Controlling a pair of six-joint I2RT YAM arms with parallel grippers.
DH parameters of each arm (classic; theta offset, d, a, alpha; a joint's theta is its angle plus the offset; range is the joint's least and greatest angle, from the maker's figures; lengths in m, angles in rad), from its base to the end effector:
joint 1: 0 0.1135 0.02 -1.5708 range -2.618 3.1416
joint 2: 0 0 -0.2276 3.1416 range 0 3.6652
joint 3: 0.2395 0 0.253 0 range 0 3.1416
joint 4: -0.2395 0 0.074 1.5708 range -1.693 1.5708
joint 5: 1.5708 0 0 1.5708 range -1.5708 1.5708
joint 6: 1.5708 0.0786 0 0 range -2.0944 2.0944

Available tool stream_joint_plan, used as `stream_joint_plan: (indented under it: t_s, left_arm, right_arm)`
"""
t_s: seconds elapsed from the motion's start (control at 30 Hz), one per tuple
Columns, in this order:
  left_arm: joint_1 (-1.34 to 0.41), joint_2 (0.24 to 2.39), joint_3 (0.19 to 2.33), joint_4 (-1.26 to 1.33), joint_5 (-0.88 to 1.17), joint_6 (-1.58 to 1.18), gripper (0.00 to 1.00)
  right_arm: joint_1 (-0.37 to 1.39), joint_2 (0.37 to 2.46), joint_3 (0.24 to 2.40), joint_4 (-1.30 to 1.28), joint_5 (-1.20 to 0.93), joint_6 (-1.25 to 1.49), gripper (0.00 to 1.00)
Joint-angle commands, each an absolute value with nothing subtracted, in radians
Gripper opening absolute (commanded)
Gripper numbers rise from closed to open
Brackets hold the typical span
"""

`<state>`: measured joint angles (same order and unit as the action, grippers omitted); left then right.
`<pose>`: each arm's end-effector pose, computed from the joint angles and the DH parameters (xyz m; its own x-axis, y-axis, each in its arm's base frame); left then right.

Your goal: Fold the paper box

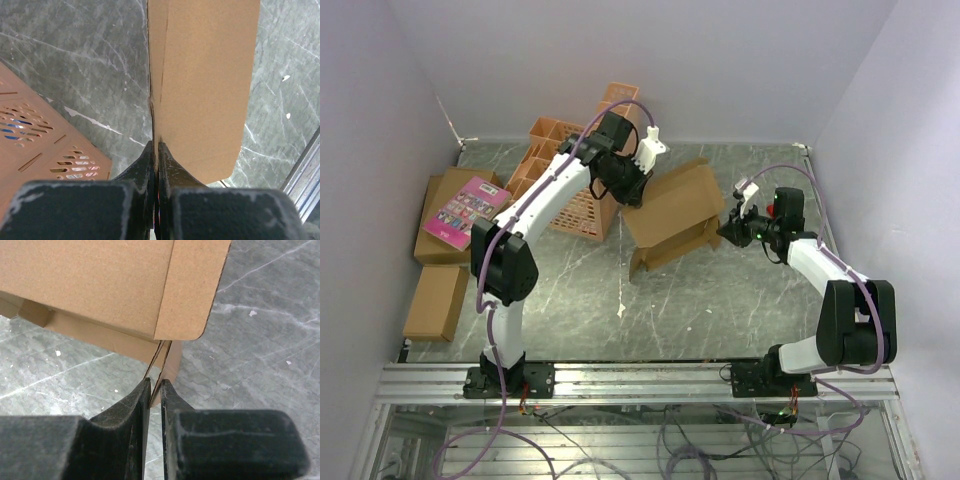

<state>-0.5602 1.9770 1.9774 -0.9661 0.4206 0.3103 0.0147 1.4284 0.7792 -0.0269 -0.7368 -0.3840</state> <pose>0.3545 -0.2602 0.2628 -0.4553 0.6146 -0.6442 0.8620 0.4854 -0.1461 0.3221 0.0576 0.1553 -0.3797 -0.2831 -0.8807 -0.7304 0.6760 0.0976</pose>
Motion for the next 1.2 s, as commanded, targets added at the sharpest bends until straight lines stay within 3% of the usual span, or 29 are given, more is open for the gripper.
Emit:
stream_joint_plan:
  t_s: [0.0,0.23,0.5,0.87,1.17]
  left_arm:
    - [-0.582,1.972,1.931,-0.984,0.352,0.365,0.07]
    - [-0.59,1.946,1.909,-0.974,0.297,0.394,0.07]
    - [-0.605,1.886,1.869,-0.924,0.278,0.433,0.07]
    - [-0.604,1.854,1.919,-0.952,0.391,0.415,0.07]
    - [-0.642,1.825,1.944,-0.969,0.269,0.419,0.07]
  right_arm:
    - [0.033,1.426,0.788,-0.134,-0.794,-0.42,0.13]
    - [0.004,1.442,0.832,-0.174,-0.815,-0.463,0.26]
    - [-0.046,1.5,0.882,-0.18,-0.853,-0.453,0.27]
    - [-0.043,1.524,0.878,-0.102,-0.861,-0.373,0.16]
    - [-0.043,1.502,0.863,-0.081,-0.845,-0.329,0.03]
